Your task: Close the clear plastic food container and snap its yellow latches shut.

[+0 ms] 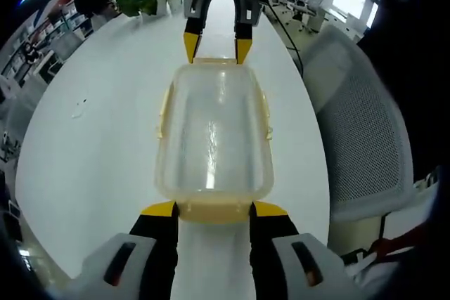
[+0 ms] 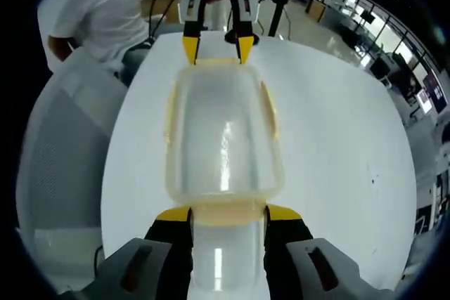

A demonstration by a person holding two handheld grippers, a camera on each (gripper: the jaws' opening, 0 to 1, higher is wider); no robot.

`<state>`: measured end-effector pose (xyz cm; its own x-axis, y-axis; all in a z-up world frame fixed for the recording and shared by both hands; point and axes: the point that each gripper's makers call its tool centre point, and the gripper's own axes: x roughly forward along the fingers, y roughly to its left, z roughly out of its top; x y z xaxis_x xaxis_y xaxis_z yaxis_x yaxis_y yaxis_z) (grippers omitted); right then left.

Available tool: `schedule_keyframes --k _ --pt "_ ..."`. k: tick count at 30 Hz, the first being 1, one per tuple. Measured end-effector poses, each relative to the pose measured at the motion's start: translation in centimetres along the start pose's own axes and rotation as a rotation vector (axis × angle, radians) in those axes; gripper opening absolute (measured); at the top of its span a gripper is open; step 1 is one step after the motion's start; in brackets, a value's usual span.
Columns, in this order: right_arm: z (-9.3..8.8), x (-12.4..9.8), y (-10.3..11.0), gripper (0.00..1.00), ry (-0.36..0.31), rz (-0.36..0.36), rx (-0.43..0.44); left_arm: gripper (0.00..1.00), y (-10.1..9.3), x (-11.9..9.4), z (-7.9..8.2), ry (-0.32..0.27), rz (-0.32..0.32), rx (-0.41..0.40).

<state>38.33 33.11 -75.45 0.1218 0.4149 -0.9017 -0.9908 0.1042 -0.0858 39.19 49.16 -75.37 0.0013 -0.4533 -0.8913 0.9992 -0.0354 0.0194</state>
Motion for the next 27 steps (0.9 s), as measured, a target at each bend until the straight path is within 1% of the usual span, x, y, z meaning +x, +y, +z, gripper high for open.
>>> schedule_keyframes --k 18,27 --pt "-2.9 -1.2 0.0 0.38 -0.005 0.003 0.018 0.39 0.0 1.5 2.8 -0.005 -0.011 0.006" --pt "-3.9 -1.6 0.2 0.38 0.0 0.0 0.022 0.39 -0.2 2.1 3.6 -0.004 -0.017 0.011"
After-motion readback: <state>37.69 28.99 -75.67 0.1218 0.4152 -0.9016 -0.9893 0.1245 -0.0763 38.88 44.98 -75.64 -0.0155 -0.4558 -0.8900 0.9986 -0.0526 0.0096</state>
